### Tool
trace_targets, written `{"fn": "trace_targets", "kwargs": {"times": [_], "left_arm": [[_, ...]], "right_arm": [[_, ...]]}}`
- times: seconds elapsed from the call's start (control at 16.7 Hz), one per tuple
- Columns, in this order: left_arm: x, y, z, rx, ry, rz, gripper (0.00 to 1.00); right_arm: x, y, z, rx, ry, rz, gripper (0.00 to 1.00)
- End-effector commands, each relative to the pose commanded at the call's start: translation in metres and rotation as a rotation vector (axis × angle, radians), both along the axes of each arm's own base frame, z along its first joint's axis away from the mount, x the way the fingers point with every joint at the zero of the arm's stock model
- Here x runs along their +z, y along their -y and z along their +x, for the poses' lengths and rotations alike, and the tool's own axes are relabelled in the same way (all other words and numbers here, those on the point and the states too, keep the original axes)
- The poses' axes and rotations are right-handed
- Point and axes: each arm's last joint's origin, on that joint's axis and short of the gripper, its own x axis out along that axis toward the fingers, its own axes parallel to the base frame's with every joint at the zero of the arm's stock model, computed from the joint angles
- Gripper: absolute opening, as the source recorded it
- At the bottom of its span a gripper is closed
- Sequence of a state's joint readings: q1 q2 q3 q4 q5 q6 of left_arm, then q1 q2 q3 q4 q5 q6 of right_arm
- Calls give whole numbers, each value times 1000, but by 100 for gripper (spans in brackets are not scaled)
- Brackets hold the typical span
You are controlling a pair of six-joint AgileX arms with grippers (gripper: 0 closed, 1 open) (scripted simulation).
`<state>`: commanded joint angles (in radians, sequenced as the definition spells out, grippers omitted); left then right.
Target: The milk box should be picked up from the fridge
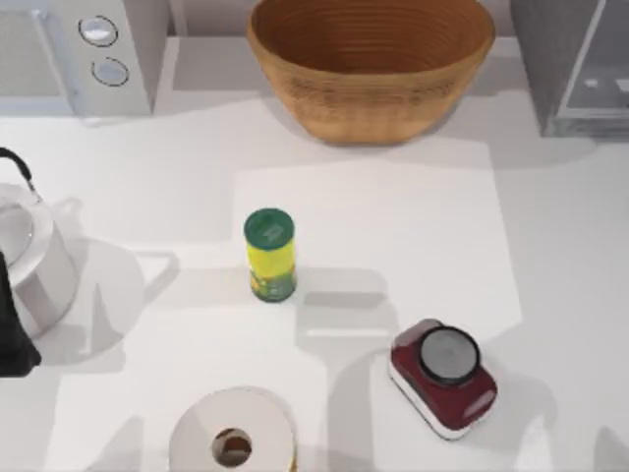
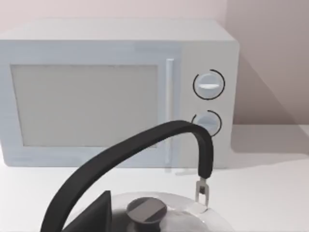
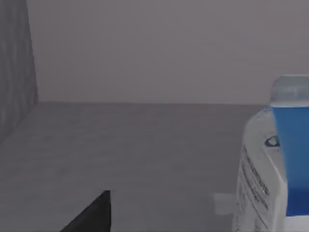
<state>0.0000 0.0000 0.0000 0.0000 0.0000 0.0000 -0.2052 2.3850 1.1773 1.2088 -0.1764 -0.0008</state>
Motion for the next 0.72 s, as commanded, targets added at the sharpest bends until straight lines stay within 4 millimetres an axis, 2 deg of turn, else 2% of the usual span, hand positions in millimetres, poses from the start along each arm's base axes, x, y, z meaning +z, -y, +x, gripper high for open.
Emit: {"fn": "trace_targets", "kwargs": {"times": [0.12, 0.24, 0.36, 0.6, 0.72], "left_arm": [[0, 0, 0, 0, 0, 0, 100], [0, 0, 0, 0, 0, 0, 100], [0, 0, 0, 0, 0, 0, 100], [0, 0, 0, 0, 0, 0, 100], [0, 0, 0, 0, 0, 0, 100]], "right_arm": [[1, 3, 14, -1, 2, 0, 100], [0, 17, 22, 0, 0, 0, 100], [-1, 31, 25, 0, 1, 0, 100], [-1, 32, 25, -1, 1, 0, 100], [-1, 32, 25, -1, 1, 0, 85]]}}
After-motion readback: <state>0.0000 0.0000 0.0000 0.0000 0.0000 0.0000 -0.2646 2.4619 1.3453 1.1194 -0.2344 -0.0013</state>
